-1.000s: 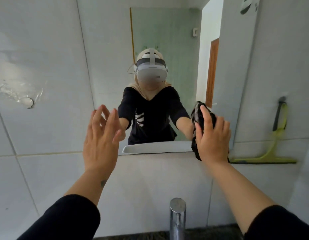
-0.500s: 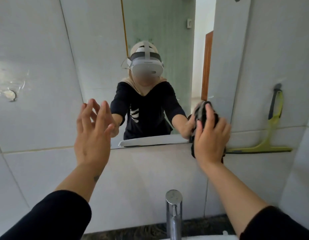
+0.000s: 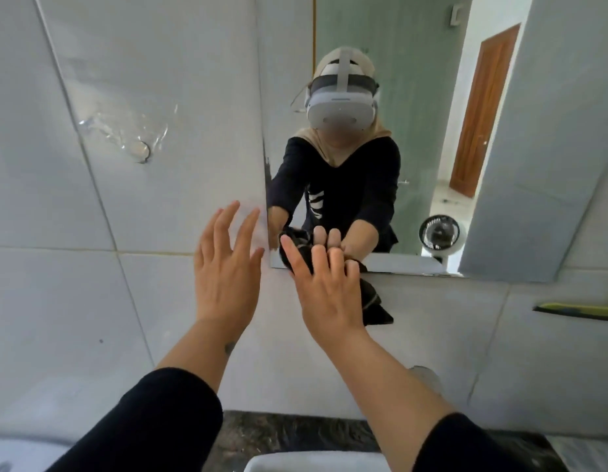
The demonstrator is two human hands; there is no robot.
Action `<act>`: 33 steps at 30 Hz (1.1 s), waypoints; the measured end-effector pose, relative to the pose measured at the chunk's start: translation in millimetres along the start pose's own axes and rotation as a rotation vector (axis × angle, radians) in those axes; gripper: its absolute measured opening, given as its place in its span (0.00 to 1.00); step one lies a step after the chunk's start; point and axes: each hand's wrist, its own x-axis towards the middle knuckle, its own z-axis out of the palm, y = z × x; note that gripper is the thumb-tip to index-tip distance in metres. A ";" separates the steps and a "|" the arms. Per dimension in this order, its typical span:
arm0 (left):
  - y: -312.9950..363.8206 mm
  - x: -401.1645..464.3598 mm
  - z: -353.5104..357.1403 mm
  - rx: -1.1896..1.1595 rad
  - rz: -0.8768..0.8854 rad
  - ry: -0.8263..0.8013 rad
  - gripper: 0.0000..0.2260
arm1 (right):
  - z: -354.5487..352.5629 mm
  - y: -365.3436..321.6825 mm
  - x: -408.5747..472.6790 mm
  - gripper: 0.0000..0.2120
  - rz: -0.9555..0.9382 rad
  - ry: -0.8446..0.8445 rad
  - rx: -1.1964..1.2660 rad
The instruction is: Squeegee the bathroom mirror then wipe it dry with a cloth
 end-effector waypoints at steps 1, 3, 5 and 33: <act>-9.8 -4.8 -3.5 -0.012 -0.018 -0.021 0.22 | 0.8 -11.1 2.6 0.40 -0.031 -0.021 0.030; -29.3 -11.8 -12.3 -0.063 -0.041 -0.080 0.20 | 0.1 -32.3 10.8 0.35 -0.080 -0.036 0.138; -44.1 -12.6 -26.9 -0.196 -0.111 -0.154 0.18 | -4.7 -49.6 26.4 0.28 -0.119 -0.039 0.333; -124.8 64.7 -69.8 -0.062 -0.217 0.078 0.24 | -3.3 -129.8 143.9 0.28 -0.190 0.277 0.143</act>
